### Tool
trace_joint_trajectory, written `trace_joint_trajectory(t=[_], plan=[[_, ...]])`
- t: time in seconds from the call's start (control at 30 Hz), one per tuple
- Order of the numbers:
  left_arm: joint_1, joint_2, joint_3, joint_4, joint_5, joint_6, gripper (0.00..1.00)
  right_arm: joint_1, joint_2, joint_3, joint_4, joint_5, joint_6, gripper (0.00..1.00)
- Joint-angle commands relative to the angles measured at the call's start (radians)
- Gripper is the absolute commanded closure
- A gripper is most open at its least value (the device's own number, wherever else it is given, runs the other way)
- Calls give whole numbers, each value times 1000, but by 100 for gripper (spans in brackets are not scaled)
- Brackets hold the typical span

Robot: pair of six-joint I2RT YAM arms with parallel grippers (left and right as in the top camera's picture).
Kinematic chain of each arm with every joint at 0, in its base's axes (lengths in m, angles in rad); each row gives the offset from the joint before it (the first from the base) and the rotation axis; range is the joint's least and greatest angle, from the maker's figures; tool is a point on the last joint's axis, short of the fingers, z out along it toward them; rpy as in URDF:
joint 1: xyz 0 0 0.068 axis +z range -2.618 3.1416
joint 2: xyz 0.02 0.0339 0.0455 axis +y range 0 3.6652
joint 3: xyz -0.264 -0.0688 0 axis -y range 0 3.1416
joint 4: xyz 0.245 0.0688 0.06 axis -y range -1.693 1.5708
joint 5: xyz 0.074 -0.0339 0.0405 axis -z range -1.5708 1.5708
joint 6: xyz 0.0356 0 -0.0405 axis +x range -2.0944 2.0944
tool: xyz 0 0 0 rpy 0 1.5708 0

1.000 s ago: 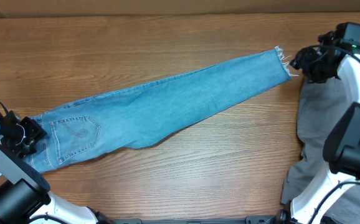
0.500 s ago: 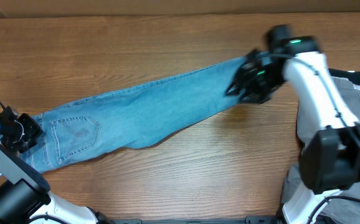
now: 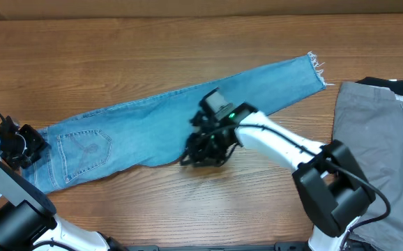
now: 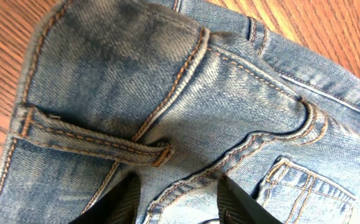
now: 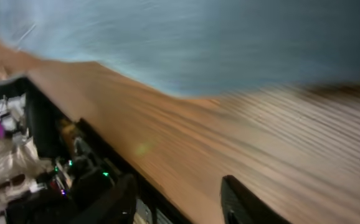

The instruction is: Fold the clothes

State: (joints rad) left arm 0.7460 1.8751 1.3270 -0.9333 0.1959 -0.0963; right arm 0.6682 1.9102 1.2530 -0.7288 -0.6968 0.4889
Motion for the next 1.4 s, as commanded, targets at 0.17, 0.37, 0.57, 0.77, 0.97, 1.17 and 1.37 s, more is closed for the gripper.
trace_joint_trajectory(t=[0.17,0.37,0.57,0.77,0.97,1.17,1.37], plan=[[-43,10,-11,12,13,14,60,64,29,-16,123,24,236,43],[-60,10,-64,84,-20,6,61,66,78,-17,259,22,325,46],[-60,10,-114,156,-19,3,60,105,80,-17,289,67,366,47],[-60,10,-141,175,-19,-9,61,124,98,-17,291,178,452,47],[-60,10,-142,177,-19,-16,61,132,111,-17,406,305,469,50],[-60,10,-142,180,-19,-16,60,152,112,-16,439,388,373,82],[-60,10,-142,177,-20,-15,60,116,55,13,290,288,265,96]])
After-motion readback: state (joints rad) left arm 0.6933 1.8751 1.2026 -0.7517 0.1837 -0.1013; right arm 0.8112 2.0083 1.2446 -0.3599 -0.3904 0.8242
